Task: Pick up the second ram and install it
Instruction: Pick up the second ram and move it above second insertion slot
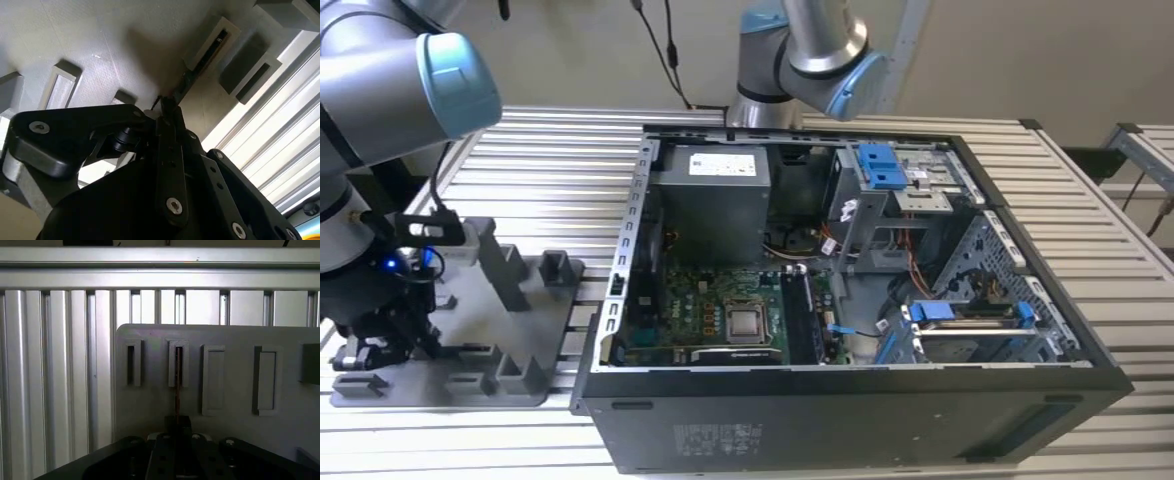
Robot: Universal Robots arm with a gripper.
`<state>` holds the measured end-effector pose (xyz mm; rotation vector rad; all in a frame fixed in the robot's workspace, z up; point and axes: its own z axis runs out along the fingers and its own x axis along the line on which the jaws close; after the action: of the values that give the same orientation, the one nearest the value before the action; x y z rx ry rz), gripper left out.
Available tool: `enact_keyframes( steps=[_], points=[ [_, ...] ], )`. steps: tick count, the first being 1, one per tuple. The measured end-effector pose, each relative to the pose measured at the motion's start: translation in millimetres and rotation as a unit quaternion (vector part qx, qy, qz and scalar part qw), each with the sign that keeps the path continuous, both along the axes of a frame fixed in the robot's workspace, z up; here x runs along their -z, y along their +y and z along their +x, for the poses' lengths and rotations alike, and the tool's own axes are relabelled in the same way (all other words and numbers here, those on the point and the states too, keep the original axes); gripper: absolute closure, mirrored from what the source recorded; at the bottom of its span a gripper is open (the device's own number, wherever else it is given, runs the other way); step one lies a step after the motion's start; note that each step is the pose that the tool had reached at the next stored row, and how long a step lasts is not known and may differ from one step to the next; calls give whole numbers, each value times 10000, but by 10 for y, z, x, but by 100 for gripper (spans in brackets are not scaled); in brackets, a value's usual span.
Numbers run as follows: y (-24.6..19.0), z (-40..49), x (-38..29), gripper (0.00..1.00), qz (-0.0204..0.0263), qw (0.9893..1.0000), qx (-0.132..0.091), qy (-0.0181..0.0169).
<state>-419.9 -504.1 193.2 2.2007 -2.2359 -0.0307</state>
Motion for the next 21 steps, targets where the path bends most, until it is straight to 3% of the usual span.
enact_keyframes(
  steps=[17,21],
  points=[
    [0,0,-1,86,0,10000,0,-4],
    [0,0,-31,86,0,10000,0,-3]
  ],
)
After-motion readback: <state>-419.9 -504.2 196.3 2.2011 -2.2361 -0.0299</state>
